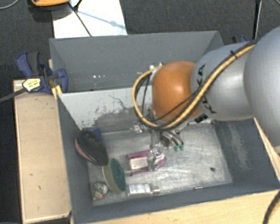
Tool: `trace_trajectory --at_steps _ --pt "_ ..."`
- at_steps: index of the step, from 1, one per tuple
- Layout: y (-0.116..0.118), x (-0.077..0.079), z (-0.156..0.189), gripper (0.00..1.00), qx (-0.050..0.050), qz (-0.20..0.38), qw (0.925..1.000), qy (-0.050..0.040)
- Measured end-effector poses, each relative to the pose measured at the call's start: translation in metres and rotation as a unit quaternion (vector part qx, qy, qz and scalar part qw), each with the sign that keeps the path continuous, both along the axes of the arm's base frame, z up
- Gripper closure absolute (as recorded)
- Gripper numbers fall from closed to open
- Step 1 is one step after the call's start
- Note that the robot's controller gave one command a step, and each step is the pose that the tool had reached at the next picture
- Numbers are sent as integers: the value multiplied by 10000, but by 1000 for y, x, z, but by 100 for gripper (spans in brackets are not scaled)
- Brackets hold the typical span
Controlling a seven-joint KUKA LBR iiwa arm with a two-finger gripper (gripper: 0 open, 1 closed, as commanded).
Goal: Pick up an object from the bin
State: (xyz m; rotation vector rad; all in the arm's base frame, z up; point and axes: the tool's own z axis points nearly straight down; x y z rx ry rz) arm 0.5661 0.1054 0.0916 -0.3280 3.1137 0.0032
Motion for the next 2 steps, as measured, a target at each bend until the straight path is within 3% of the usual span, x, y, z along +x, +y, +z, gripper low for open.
trace_trajectory --at_steps 1,2 --pt "-2 -4 -15 0 3 -122 9999 112" --pt "-4 -2 -17 100 2 -134 9999 38"
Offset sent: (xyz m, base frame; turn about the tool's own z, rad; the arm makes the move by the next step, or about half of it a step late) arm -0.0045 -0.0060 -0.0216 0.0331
